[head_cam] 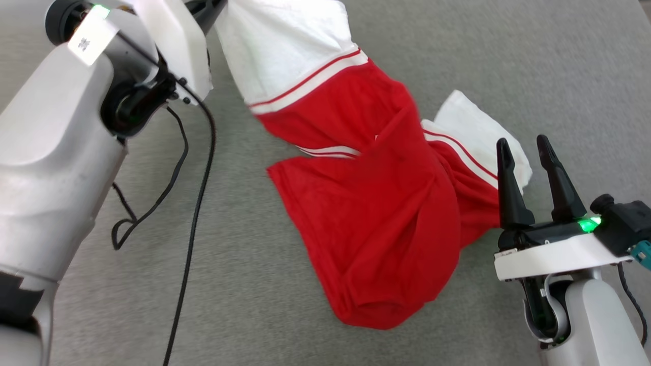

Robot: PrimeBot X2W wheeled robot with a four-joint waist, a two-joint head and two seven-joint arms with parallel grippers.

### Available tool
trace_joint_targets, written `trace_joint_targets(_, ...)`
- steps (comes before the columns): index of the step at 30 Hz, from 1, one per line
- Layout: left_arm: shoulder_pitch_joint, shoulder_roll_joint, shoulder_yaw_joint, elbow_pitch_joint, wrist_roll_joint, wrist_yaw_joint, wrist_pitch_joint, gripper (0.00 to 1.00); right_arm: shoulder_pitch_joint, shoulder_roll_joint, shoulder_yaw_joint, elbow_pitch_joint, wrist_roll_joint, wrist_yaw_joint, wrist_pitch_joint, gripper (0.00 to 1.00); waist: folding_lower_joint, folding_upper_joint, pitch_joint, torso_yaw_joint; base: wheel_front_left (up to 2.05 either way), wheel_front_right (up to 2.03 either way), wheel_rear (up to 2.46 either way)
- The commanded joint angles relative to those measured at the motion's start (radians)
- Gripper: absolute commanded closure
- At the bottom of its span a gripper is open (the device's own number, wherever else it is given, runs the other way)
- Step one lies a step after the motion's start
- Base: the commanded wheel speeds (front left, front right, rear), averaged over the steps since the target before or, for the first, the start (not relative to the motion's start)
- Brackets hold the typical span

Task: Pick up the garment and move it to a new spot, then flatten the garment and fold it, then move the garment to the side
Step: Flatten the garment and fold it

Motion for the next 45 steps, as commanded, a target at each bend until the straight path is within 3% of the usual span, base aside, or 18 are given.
trace_joint_targets(1, 0.037, 0.023, 0.000, -0.036, -0.020, 0.001, -0.047, 1.00, 0.015, 0.002, -0.009, 0.007, -0.013, -0.001, -0.001, 0.00, 0.0000, 0.0000, -0.064, 0.063, 0.00, 0.00, 0.00)
trace_joint_targets(8, 0.174, 0.108, -0.008, -0.161, -0.079, 0.001, -0.138, 1.00, 0.046, 0.002, -0.044, 0.019, -0.024, -0.001, 0.013, 0.00, 0.0000, 0.0000, -0.136, 0.147, 0.00, 0.00, 0.00)
trace_joint_targets(19, 0.458, 0.206, -0.017, -0.256, -0.132, 0.022, -0.210, 1.00, 0.087, 0.002, -0.092, 0.029, -0.026, -0.001, 0.038, 0.00, 0.0000, 0.0000, -0.206, 0.221, 0.00, 0.00, 0.00)
trace_joint_targets(39, 0.720, 0.281, -0.166, -0.332, -0.099, 0.003, -0.263, 1.00, 0.122, 0.002, -0.107, 0.044, -0.008, -0.001, 0.056, 0.00, 0.0000, 0.0000, -0.275, 0.249, 0.00, 0.00, 0.00)
trace_joint_targets(40, 0.725, 0.286, -0.177, -0.324, -0.086, 0.003, -0.265, 0.55, 0.125, 0.002, -0.107, 0.047, -0.006, -0.001, 0.056, 0.00, 0.0000, 0.0000, -0.280, 0.250, 0.00, 0.00, 0.00)
trace_joint_targets(41, 0.726, 0.290, -0.185, -0.310, -0.070, 0.005, -0.270, 0.00, 0.128, 0.002, -0.108, 0.049, -0.005, -0.001, 0.057, 0.00, 0.0000, 0.0000, -0.284, 0.252, 0.00, 0.00, 0.00)
trace_joint_targets(45, 0.716, 0.284, -0.210, -0.256, -0.017, 0.011, -0.296, 0.00, 0.136, 0.002, -0.110, 0.055, -0.005, -0.001, 0.058, 0.00, 0.0000, 0.0000, -0.306, 0.261, 0.00, 0.00, 0.00)
